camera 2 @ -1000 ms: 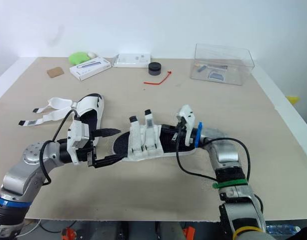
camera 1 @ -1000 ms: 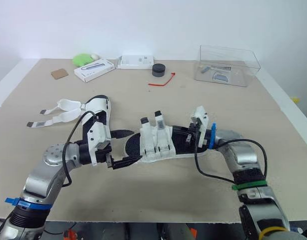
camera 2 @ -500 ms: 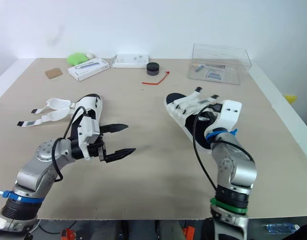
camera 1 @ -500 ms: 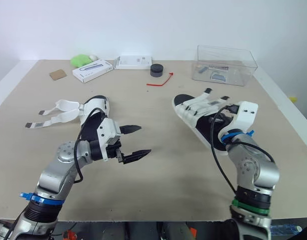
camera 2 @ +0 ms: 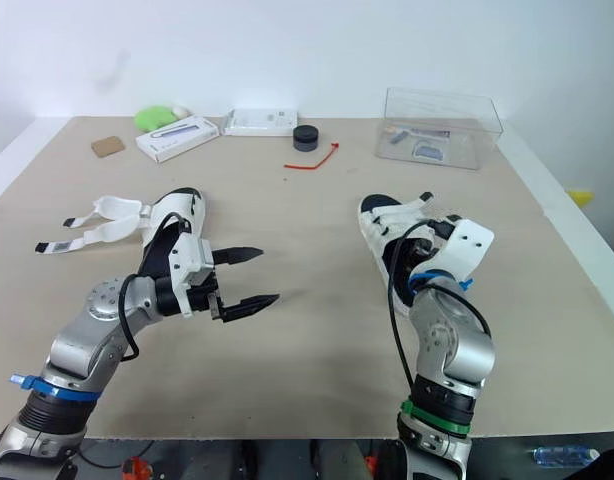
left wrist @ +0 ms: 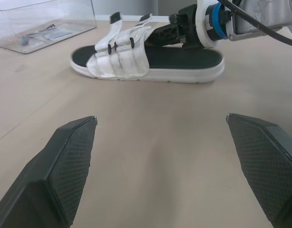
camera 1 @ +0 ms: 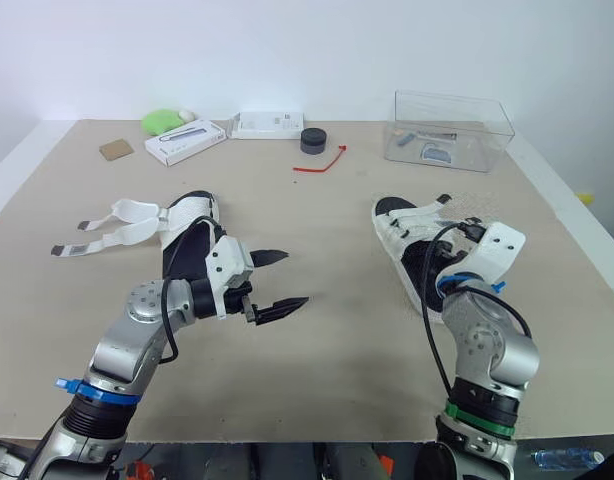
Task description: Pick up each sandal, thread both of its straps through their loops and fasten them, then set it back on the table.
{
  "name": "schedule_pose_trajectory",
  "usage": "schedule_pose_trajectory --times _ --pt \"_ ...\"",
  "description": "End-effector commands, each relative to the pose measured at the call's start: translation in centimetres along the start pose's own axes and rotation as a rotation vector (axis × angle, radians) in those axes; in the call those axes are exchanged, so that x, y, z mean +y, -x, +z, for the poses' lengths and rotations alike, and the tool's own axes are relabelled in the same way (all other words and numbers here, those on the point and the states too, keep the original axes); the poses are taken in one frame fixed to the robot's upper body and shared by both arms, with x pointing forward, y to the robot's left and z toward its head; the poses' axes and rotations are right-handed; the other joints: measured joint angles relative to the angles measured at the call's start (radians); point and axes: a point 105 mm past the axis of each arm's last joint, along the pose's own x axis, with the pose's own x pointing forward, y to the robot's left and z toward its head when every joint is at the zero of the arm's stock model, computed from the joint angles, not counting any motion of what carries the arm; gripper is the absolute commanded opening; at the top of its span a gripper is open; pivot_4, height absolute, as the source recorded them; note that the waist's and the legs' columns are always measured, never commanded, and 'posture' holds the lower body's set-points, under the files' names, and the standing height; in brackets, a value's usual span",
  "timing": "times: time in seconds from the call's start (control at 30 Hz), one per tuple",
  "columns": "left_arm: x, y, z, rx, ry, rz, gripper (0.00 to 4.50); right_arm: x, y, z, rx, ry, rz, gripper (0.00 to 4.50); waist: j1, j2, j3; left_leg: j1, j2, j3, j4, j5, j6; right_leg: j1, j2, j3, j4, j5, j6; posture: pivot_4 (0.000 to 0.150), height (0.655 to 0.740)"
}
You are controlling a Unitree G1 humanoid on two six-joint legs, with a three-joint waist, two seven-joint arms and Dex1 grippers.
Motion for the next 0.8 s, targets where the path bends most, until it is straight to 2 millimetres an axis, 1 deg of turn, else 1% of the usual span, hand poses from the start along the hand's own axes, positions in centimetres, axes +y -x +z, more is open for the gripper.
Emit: schedule_pose_trajectory --times 0.03,0.07,0.13,0.17,0.27,0.3,0.33,0.4,0.43,0.47,0.5,0.53,0.57,0.6,0.63,0.67,0.7,0.8 --pt "-0.1 0.2 0.8 -0.027 -0.026 0.002 4.5 1.0 1.2 1.9 -0.077 0.038 0.093 4.18 0.0 0.0 0.0 0.0 0.0 0.0 0.0 0.0 0.0 0.0 0.0 0.0 0.0 0.0 0.0 0.15 0.74" --pt "-0.1 0.3 0.7 -0.023 -0.024 0.004 4.5 0.9 1.5 1.9 -0.077 0.053 0.11 4.48 0.0 0.0 0.0 0.0 0.0 0.0 0.0 0.0 0.0 0.0 0.0 0.0 0.0 0.0 0.0 0.15 0.74" --pt "0.1 0.4 0.5 -0.017 -0.023 0.009 4.5 1.2 2.5 1.9 -0.082 0.122 0.19 4.48 0.0 0.0 0.0 0.0 0.0 0.0 0.0 0.0 0.0 0.0 0.0 0.0 0.0 0.0 0.0 0.15 0.74" --pt "0.2 0.4 0.4 -0.017 -0.012 0.018 4.5 1.5 3.3 1.6 -0.078 0.164 0.25 4.48 0.0 0.0 0.0 0.0 0.0 -0.001 0.0 0.0 0.0 0.0 0.0 0.0 0.0 -0.001 0.001 0.15 0.74" --pt "0.6 0.5 0.3 -0.013 0.02 0.041 4.5 2.1 6.3 -0.2 -0.017 0.238 0.429 4.48 0.003 0.0 0.0 0.0 0.0 -0.002 0.0 -0.001 0.001 0.001 -0.001 -0.001 -0.001 -0.003 0.005 0.15 0.74" --pt "0.7 0.5 0.1 -0.006 0.025 0.045 4.5 2.3 7.2 -0.3 -0.026 0.277 0.5 4.48 0.003 0.0 -0.001 0.0 0.0 -0.003 0.0 -0.001 0.001 0.001 -0.001 -0.002 -0.001 -0.004 0.005 0.15 0.74" --pt "0.9 0.4 0.0 0.002 0.025 0.056 4.5 2.9 8.4 -0.2 -0.054 0.322 0.595 4.48 0.003 0.0 -0.001 0.0 -0.001 -0.004 0.0 -0.001 0.002 0.002 -0.001 -0.002 -0.001 -0.006 0.008 0.15 0.74" --pt "1.5 0.4 -0.3 0.017 0.039 0.102 4.5 3.8 10.6 -0.3 -0.093 0.355 0.815 4.48 0.001 0.0 0.0 0.0 -0.001 -0.003 0.001 -0.001 0.002 0.002 -0.001 -0.002 -0.001 -0.006 0.008 0.15 0.74" --pt "1.8 0.4 -0.4 0.019 0.044 0.119 4.5 3.9 11.2 -0.4 -0.107 0.363 0.881 4.48 0.001 0.0 0.0 0.001 -0.001 -0.003 0.001 -0.001 0.002 0.002 -0.001 -0.002 -0.001 -0.006 0.009 0.15 0.74" --pt "1.9 0.4 -0.4 0.019 0.049 0.128 4.5 3.8 11.5 -0.4 -0.117 0.368 0.916 4.48 0.0 -0.001 0.0 0.002 -0.001 -0.003 0.001 -0.001 0.002 0.004 -0.001 -0.002 -0.001 -0.006 0.009 0.15 0.74" --pt "2.4 0.3 -0.9 0.047 0.02 0.182 4.5 5.6 11.7 -0.1 -0.103 0.395 1.116 4.48 -0.003 -0.001 0.0 0.004 -0.001 -0.003 0.001 -0.001 0.002 0.004 -0.001 -0.002 -0.001 -0.006 0.009 0.15 0.74" --pt "2.8 0.3 -1.1 0.068 -0.003 0.22 4.5 6.7 12.0 0.3 -0.089 0.417 1.256 4.48 -0.008 -0.002 0.001 0.005 -0.001 -0.003 0.002 -0.001 0.002 0.005 0.0 -0.002 -0.001 -0.005 0.01 0.15 0.74" --pt "3.1 0.3 -1.3 0.082 -0.019 0.246 4.5 7.3 12.2 0.6 -0.077 0.434 1.35 4.48 -0.016 -0.003 0.003 0.006 -0.001 0.0 0.003 -0.001 0.002 0.006 0.001 -0.001 -0.001 -0.002 0.01 0.15 0.74" --pt "3.2 0.3 -1.6 0.09 -0.016 0.271 4.5 9.0 11.8 1.6 -0.125 0.489 1.491 4.48 -0.016 -0.004 0.003 0.009 -0.002 0.002 0.003 0.001 0.004 0.006 0.002 0.003 -0.002 0.002 0.009 0.15 0.74" --pt "3.2 0.3 -1.8 0.09 -0.009 0.286 4.5 10.4 11.3 2.3 -0.169 0.531 1.58 4.48 -0.024 -0.008 0.006 0.011 -0.003 0.001 0.002 0.001 0.005 0.008 0.002 0.003 -0.002 0.003 0.009 0.15 0.74" --pt "3.2 0.3 -1.9 0.091 -0.005 0.298 4.5 11.3 11.0 2.8 -0.197 0.567 1.644 4.48 -0.024 -0.009 0.008 0.016 -0.002 0.001 0.003 0.002 0.006 0.011 0.005 0.004 -0.003 0.004 0.006 0.15 0.74" --pt "3.8 0.5 -2.0 0.092 -0.005 0.347 4.5 12.1 11.0 2.7 -0.204 0.608 1.719 4.48 -0.023 -0.011 0.009 0.018 -0.002 -0.001 0.002 0.003 0.007 0.012 0.007 0.005 -0.005 0.006 0.003 0.15 0.74" --pt "5.7 1.5 -2.0 0.103 0.017 0.506 4.5 13.2 10.9 1.9 -0.19 0.651 1.885 4.48 -0.005 -0.015 0.008 0.016 -0.001 -0.008 0.0 0.006 0.01 0.013 0.012 0.002 -0.004 0.008 0.001 0.15 0.74"
